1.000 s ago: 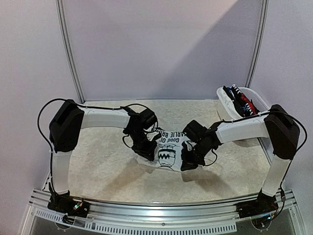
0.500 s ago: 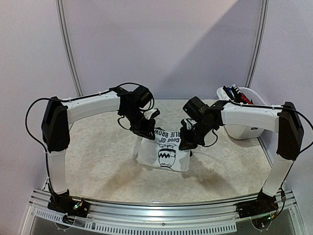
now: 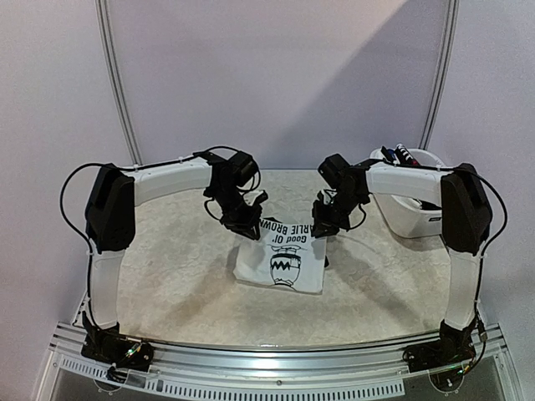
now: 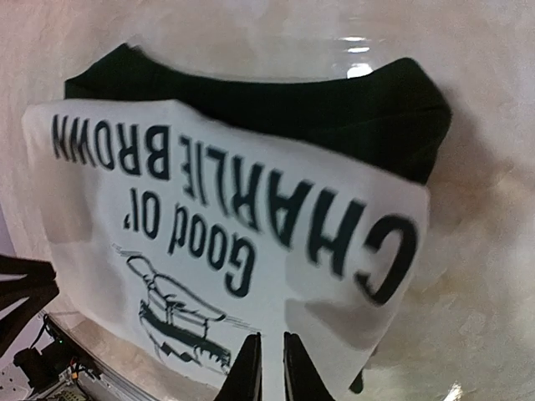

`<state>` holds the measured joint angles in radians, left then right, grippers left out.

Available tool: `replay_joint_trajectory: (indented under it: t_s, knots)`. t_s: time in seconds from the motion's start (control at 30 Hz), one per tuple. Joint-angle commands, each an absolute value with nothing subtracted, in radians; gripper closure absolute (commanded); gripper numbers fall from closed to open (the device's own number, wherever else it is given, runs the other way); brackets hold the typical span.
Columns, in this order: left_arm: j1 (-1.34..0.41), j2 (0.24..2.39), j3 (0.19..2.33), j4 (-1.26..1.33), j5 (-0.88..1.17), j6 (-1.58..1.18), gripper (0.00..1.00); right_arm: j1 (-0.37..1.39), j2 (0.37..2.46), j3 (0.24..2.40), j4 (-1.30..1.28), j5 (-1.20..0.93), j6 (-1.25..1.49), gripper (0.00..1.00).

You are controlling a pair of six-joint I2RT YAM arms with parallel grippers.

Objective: Fold and stack the mixed laundry pile
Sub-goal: Smooth out the square-folded T-shirt at the center of the board.

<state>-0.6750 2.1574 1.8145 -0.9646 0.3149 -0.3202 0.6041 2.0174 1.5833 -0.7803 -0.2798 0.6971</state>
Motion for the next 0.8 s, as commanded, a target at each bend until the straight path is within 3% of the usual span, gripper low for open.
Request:
replay_joint_trajectory:
  t_s: [0.0, 0.77]
  knots:
    - [-0.67, 2.179, 1.804, -0.975, 0.33, -0.294, 0.89, 0.545, 2.107, 1.643, -0.802, -0.318, 0.638, 0.9]
    - [-0.652, 2.189, 1.633, -0.897, 0.298, -0.338, 0.89, 0.424, 2.341, 1.785, -0.828, -0.448, 0.522, 0.91]
